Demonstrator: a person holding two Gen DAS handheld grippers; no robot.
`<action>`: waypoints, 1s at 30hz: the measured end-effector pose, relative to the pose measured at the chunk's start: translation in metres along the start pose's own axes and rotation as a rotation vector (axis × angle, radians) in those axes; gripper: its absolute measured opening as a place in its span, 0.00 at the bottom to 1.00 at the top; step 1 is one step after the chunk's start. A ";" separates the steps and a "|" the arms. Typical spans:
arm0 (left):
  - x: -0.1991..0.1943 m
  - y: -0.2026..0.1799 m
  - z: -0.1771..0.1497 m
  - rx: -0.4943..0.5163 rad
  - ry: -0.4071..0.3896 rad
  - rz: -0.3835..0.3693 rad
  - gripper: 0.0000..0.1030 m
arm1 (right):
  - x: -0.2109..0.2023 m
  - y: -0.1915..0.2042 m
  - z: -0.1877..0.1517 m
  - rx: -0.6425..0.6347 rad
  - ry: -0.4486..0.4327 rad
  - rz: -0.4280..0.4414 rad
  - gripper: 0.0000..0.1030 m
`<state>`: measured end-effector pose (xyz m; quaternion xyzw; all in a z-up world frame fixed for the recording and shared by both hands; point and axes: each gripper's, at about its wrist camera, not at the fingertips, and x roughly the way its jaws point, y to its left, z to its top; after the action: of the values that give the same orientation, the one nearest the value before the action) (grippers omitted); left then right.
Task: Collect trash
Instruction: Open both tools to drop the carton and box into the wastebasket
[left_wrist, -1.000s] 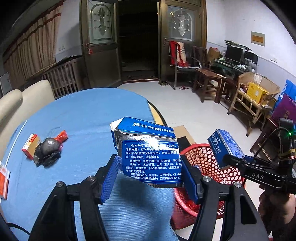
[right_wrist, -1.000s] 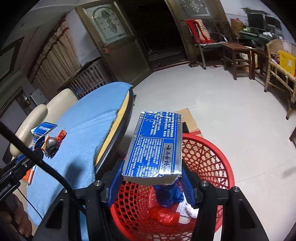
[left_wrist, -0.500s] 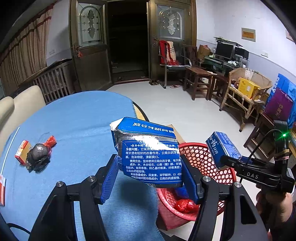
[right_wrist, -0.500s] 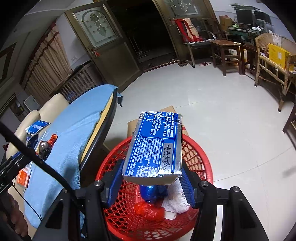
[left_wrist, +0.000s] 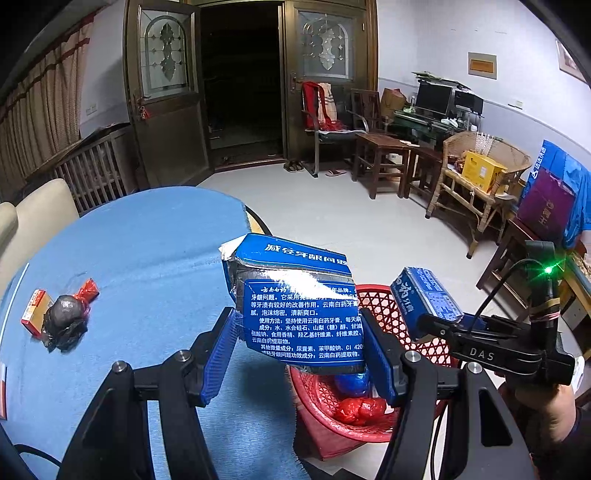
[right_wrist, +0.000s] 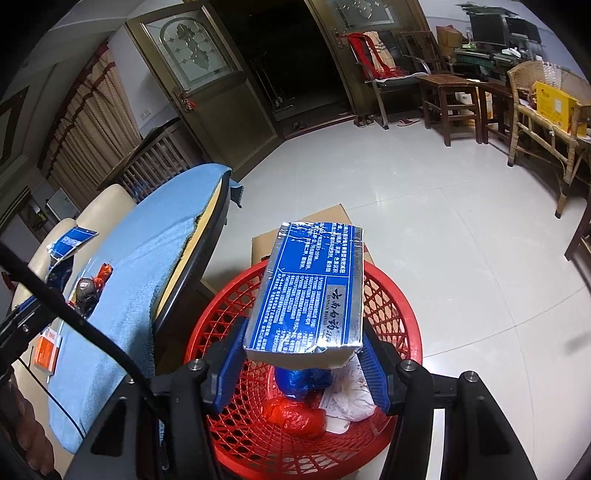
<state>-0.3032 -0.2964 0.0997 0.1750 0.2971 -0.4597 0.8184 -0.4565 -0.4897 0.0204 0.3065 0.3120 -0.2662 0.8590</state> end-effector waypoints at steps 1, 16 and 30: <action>0.000 -0.001 0.000 0.001 0.001 -0.001 0.64 | 0.000 -0.002 0.001 0.002 0.005 0.002 0.60; 0.011 -0.015 0.003 0.038 0.030 -0.043 0.64 | 0.000 -0.036 0.004 0.119 0.004 -0.021 0.77; 0.047 -0.048 0.007 0.102 0.127 -0.113 0.76 | -0.019 -0.057 0.012 0.192 -0.071 -0.045 0.77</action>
<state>-0.3232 -0.3560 0.0742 0.2284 0.3340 -0.5078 0.7606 -0.5017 -0.5312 0.0207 0.3705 0.2615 -0.3248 0.8300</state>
